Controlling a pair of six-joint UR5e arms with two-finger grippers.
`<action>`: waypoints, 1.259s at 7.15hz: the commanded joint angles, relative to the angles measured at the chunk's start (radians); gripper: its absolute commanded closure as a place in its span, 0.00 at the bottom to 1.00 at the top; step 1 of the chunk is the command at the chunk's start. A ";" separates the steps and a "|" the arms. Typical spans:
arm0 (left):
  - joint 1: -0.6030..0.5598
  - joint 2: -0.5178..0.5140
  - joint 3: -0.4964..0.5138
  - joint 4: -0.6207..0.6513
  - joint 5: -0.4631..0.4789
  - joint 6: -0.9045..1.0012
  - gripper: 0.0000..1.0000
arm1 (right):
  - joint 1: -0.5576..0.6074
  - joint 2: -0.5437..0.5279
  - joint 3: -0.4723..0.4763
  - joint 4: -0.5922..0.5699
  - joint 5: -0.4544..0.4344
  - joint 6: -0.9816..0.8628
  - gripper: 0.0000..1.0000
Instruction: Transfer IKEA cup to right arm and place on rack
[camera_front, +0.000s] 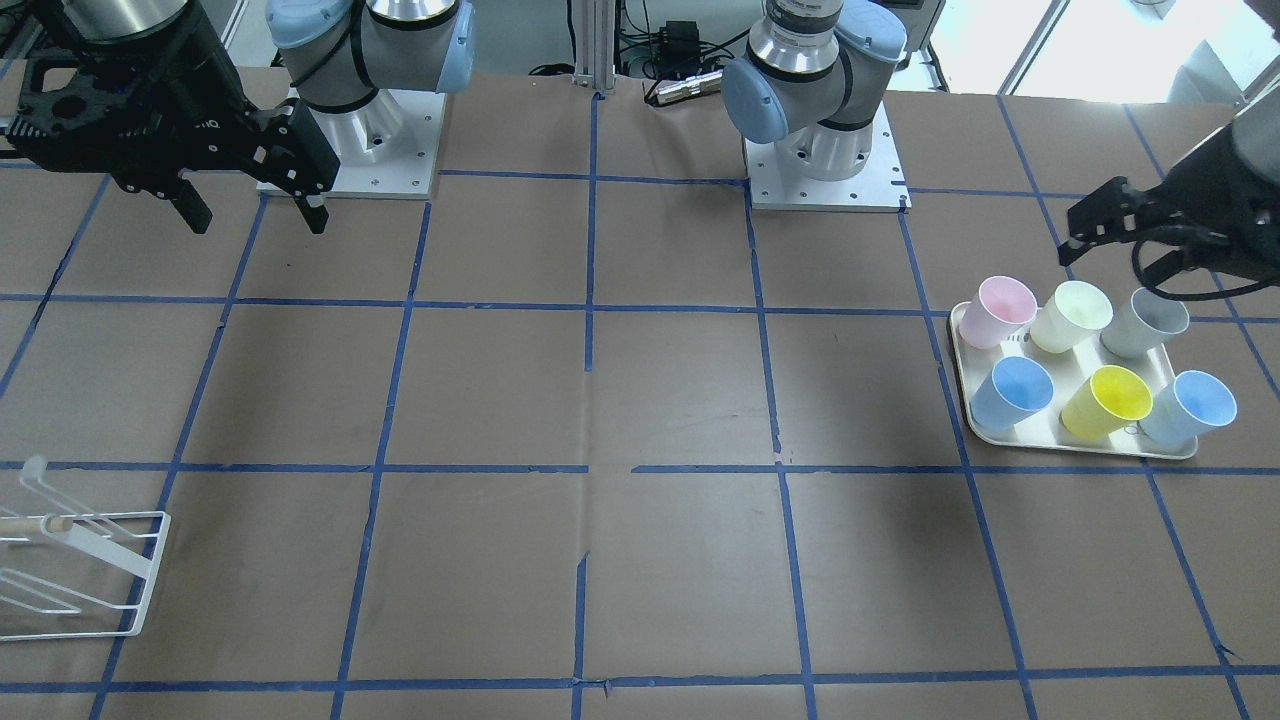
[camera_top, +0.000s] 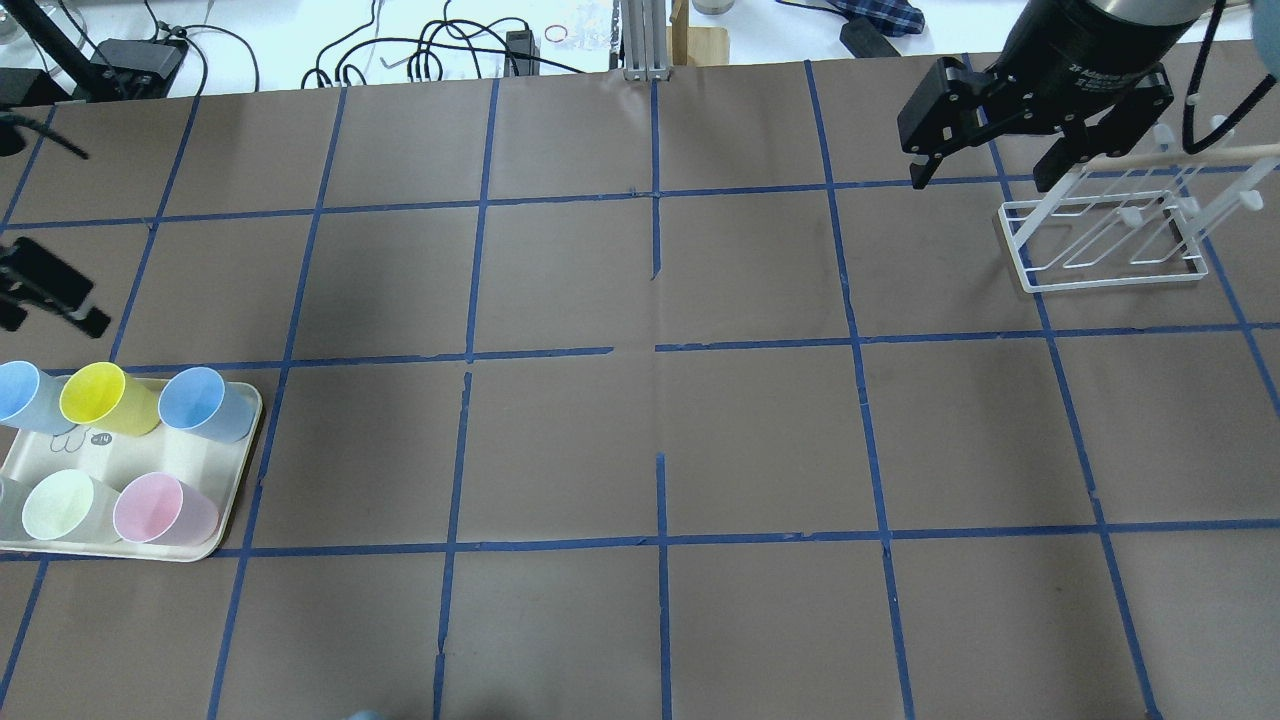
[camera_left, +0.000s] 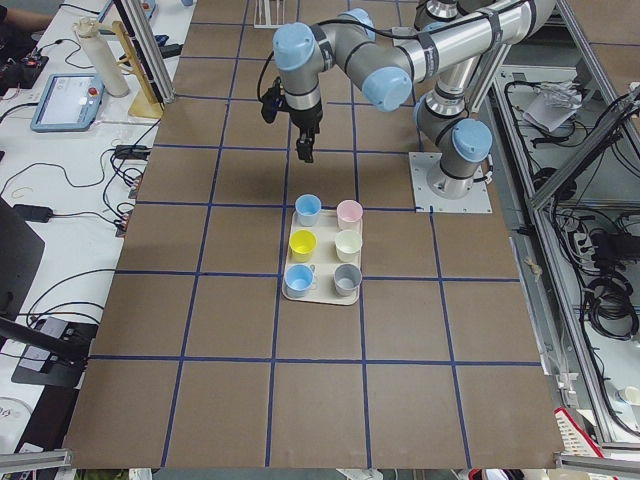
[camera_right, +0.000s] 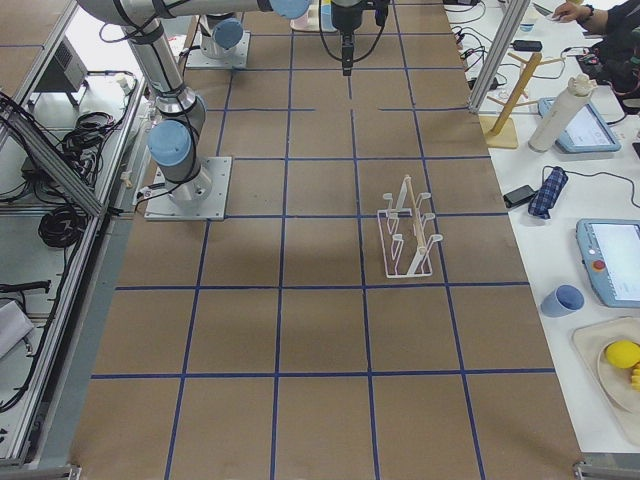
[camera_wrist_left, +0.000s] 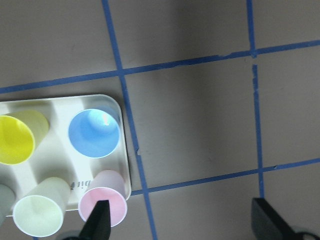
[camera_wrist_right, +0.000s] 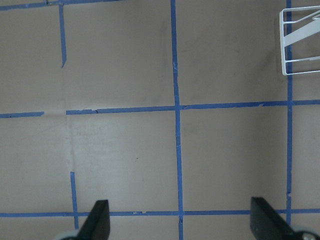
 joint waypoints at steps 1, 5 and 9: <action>0.240 -0.031 -0.002 0.039 -0.003 0.325 0.00 | -0.005 -0.006 0.004 0.012 0.010 0.002 0.00; 0.405 -0.201 -0.040 0.329 -0.001 0.542 0.00 | 0.002 -0.007 0.012 0.024 0.033 0.014 0.00; 0.419 -0.296 -0.106 0.417 0.002 0.387 0.00 | -0.004 -0.006 0.010 0.024 0.033 0.012 0.00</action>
